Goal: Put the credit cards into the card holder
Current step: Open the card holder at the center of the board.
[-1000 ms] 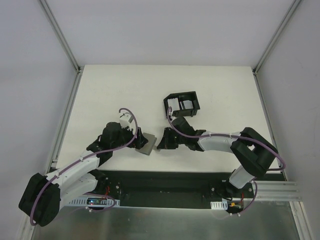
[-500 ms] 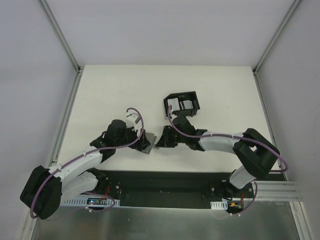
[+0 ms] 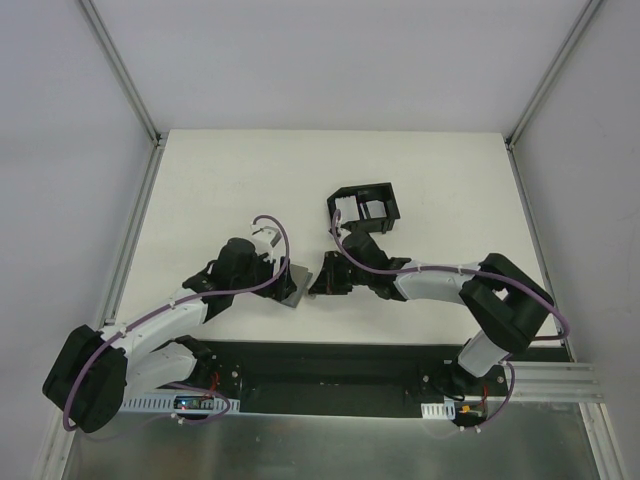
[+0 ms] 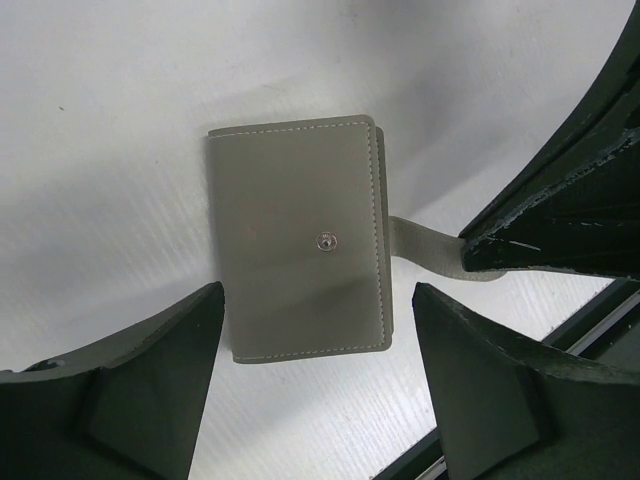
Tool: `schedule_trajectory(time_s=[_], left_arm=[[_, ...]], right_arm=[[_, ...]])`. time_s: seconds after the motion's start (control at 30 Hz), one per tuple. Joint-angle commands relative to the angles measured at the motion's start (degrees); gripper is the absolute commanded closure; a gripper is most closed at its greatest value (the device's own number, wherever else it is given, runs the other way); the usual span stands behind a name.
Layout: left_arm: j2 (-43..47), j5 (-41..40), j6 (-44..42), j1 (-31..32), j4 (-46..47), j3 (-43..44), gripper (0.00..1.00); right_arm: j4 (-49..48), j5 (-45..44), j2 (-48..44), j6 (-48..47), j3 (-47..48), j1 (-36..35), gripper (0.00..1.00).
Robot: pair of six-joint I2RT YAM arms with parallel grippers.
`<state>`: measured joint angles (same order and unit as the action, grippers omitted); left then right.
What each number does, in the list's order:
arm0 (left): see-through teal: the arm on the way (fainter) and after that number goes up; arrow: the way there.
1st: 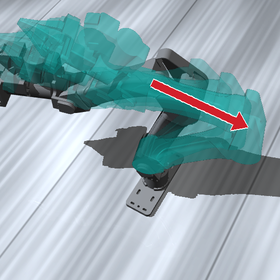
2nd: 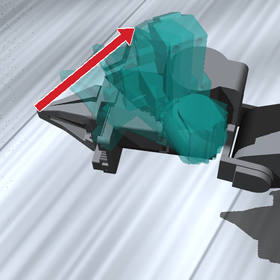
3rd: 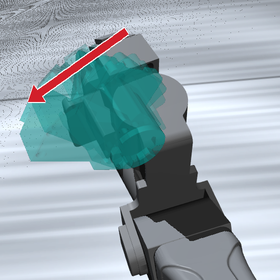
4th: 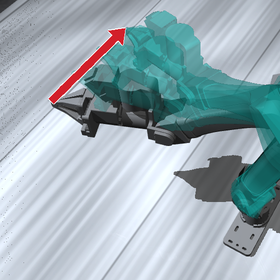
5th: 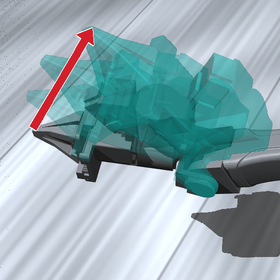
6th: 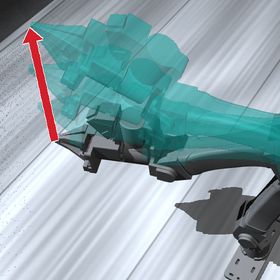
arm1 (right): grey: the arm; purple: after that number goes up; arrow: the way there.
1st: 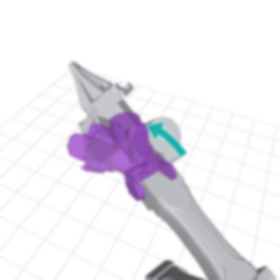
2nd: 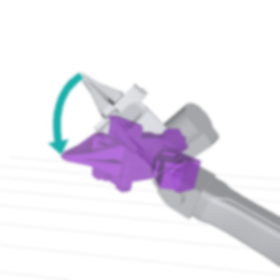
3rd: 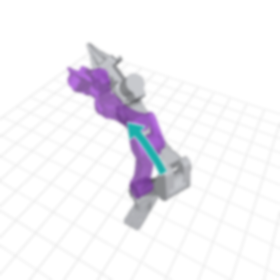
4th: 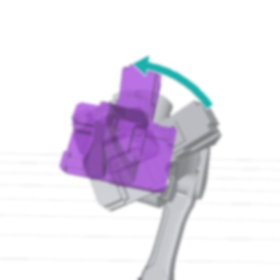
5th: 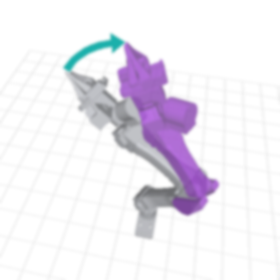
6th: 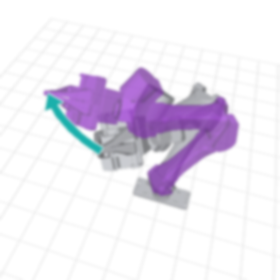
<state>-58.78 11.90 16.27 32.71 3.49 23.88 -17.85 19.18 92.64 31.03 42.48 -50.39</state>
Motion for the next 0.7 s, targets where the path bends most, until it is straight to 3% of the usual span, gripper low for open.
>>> schedule_trajectory(time_s=[0.0,0.5,0.67], left_arm=[[0.8,-0.8,-1.4,0.5,-0.4,1.5,0.25],[-4.9,3.0,-7.0,2.2,-5.0,7.5,0.3],[-7.5,0.4,-6.8,3.6,-7.2,9.2,0.33]], right_arm=[[-3.9,0.6,0.1,0.0,1.6,-0.1,0.99],[-4.0,0.4,-0.5,-0.1,2.4,0.1,0.99],[-2.4,-0.3,-1.9,-0.2,2.6,0.2,0.99]])
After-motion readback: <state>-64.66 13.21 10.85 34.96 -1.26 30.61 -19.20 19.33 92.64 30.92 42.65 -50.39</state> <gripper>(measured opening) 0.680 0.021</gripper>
